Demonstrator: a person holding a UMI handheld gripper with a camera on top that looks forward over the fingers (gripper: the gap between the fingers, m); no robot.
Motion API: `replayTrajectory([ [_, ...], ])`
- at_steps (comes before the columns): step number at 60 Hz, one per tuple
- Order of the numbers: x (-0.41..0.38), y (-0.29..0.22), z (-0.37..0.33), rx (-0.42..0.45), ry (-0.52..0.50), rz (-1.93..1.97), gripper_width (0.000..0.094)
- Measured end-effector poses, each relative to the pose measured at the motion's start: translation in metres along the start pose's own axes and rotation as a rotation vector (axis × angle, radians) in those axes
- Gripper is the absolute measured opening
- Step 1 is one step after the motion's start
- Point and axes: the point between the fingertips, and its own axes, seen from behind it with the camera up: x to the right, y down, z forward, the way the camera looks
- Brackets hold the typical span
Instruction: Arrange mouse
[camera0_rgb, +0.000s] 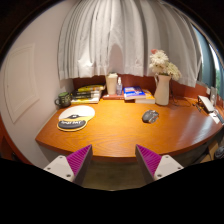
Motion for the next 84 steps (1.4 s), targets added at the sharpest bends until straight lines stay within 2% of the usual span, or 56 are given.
replayTrajectory([
  [6,0.04,0.021,0.017,-0.048,0.041,0.023,0.0868],
  [7,0.019,0.011,0.0,-0.054,0.042,0.027,0.0868],
  [9,0.063,0.031,0.025,-0.067,0.056,0.035,0.0868],
  [12,0.087,0.037,0.036,-0.078,0.085,0.044,0.0866],
  [27,0.167,0.017,0.102,-0.128,0.152,0.06,0.0853],
  [38,0.194,-0.016,0.168,-0.148,0.132,0.063,0.0856],
  [56,0.195,-0.056,0.256,-0.225,0.054,0.058,0.0852],
  [67,0.188,-0.072,0.282,-0.248,0.018,0.049,0.0781],
  [84,0.185,-0.083,0.304,-0.242,0.005,-0.014,0.054],
])
